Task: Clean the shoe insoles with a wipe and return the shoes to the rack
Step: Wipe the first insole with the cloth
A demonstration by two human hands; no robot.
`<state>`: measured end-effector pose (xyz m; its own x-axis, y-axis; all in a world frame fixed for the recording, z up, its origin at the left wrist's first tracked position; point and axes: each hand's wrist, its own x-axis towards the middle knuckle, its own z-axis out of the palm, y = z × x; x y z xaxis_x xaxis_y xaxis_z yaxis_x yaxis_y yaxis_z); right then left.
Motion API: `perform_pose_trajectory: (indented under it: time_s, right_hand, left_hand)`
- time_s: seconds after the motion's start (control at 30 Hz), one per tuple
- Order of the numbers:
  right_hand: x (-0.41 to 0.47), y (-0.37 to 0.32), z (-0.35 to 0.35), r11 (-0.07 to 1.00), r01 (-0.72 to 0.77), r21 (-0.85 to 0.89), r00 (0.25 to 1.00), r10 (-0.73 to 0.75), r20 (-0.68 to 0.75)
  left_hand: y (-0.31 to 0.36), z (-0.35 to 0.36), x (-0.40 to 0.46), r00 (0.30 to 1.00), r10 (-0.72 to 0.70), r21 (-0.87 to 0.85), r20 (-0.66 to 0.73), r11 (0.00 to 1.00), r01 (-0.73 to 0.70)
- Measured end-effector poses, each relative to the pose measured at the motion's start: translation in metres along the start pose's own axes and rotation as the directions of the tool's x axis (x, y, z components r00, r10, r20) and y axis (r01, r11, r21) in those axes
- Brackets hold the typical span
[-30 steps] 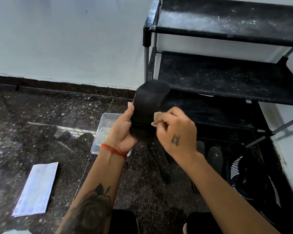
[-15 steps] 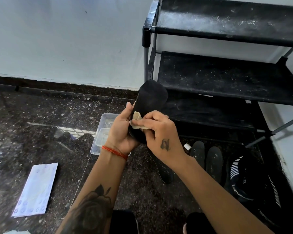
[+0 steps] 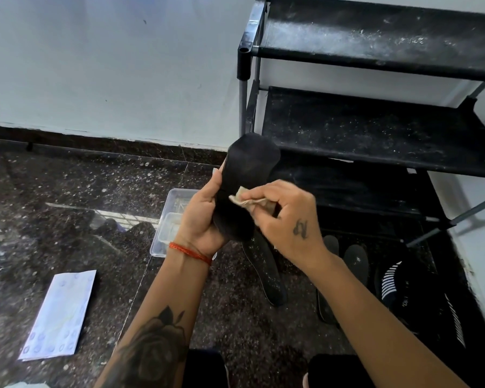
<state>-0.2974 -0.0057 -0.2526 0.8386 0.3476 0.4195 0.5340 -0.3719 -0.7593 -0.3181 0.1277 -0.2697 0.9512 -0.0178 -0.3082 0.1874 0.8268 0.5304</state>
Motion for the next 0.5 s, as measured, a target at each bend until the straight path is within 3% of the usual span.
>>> perform_pose_trajectory:
  time_s: [0.17,0.27,0.37,0.43,0.5]
  right_hand:
    - [-0.008,-0.009,0.013,0.992,0.084,0.092,0.977,-0.101,0.19]
    - [-0.006,-0.012,0.004,0.981,0.096,0.17,0.912,-0.155,0.38]
    - [-0.004,-0.005,-0.007,0.99,0.128,0.063,0.846,-0.142,0.514]
    - [-0.002,0.0,-0.014,0.995,0.098,0.008,0.882,-0.091,0.462]
    - [-0.001,0.002,-0.019,0.998,-0.004,0.065,0.963,-0.013,0.267]
  left_hand:
    - [-0.001,0.001,-0.003,0.999,0.007,-0.018,0.033,1.0,-0.007]
    - [-0.001,0.002,-0.005,0.999,0.014,-0.049,0.052,0.999,-0.011]
    - [0.001,-0.001,-0.003,0.998,-0.02,-0.048,0.058,0.999,0.023]
    - [0.002,-0.005,-0.001,0.997,-0.009,-0.035,0.077,0.999,0.012]
    - [0.002,-0.006,-0.001,0.993,-0.019,-0.034,0.115,0.999,0.023]
